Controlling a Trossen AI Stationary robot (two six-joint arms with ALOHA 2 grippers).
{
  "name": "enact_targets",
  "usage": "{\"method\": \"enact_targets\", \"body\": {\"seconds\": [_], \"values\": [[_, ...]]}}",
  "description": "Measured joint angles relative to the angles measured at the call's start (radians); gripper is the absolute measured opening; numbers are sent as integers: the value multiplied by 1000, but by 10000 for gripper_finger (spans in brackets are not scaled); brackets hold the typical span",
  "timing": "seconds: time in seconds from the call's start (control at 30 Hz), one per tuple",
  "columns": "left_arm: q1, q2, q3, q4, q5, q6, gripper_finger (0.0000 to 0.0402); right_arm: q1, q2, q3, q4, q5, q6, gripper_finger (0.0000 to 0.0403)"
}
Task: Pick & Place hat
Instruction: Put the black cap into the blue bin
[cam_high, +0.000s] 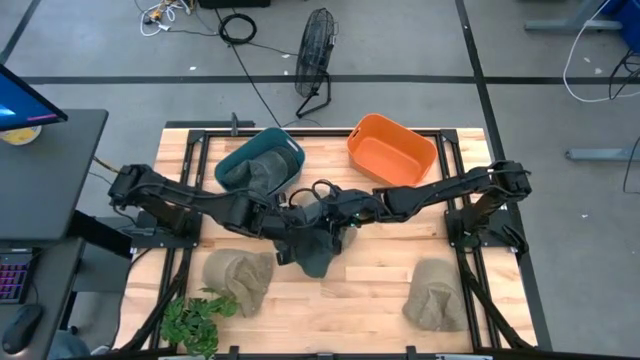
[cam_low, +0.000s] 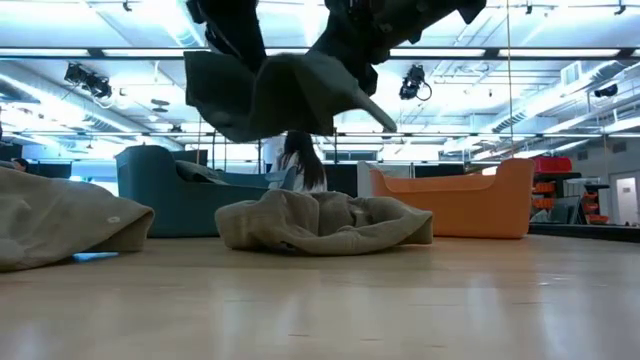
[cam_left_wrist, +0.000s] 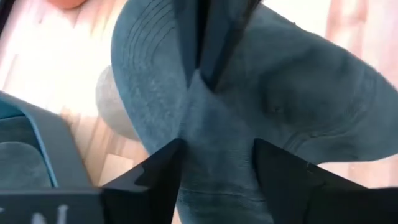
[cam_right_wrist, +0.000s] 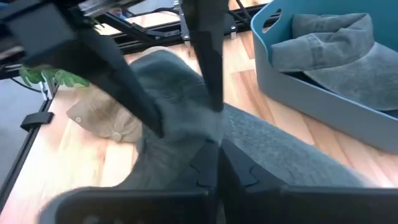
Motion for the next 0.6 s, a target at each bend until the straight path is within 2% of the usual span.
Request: {"method": "enact_targets", "body": {"seconds": [0.3,0.5,0.6], "values": [[82,0,0,4,10,65,105,-1,0,2,42,-21,-8,2],[107,-1,0,15,99,130,17,-7,0,1,55,-5,-8,2],[107,-1,0,7,102,140,14,-8,0,1,53,18,-8,12]]}}
